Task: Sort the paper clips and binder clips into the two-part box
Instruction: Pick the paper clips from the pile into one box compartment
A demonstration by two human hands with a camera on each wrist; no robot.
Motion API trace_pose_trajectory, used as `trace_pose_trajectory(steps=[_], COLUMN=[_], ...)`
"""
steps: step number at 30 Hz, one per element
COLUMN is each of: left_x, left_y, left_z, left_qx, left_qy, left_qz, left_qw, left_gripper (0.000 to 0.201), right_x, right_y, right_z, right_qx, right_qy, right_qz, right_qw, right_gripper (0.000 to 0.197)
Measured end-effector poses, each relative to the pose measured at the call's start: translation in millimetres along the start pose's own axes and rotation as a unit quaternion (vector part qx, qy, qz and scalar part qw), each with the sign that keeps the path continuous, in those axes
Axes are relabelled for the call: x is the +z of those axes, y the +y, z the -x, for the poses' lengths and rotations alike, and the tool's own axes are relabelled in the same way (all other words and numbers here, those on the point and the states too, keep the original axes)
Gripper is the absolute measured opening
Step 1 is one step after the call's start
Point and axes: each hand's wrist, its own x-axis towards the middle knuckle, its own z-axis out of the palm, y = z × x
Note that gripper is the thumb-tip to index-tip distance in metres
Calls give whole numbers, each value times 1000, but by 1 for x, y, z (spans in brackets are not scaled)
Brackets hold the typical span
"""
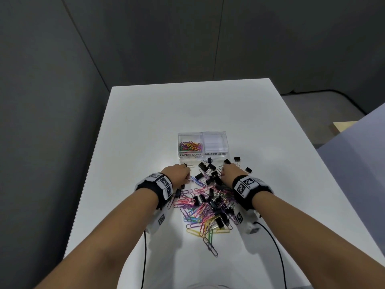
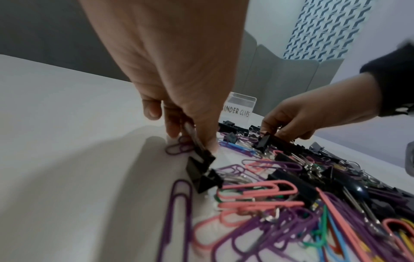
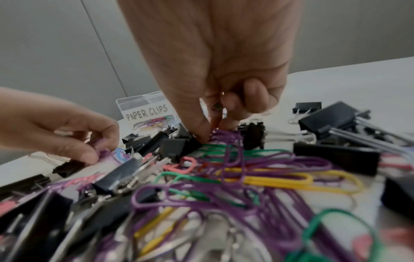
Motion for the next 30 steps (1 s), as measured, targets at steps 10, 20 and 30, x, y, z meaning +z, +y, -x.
trace_pose_trajectory(steps=[10, 20, 30], left_x=[-13, -11, -14], left_y=[9, 24, 37], left_z=[-3, -11, -16], left_qx=[13, 2, 59], left_qy=[19, 31, 36], left_qz=[78, 120, -15], left_qw=[997, 992, 998], left_gripper=[33, 27, 36], right_x=[-34, -39, -23], right_y=[16, 25, 34], right_z=[8, 10, 14], right_qx=[-58, -31, -85], right_qy=[25, 14, -10], right_qz=[-172, -168, 95], right_qw=[983, 985, 992], right_gripper=[32, 30, 24])
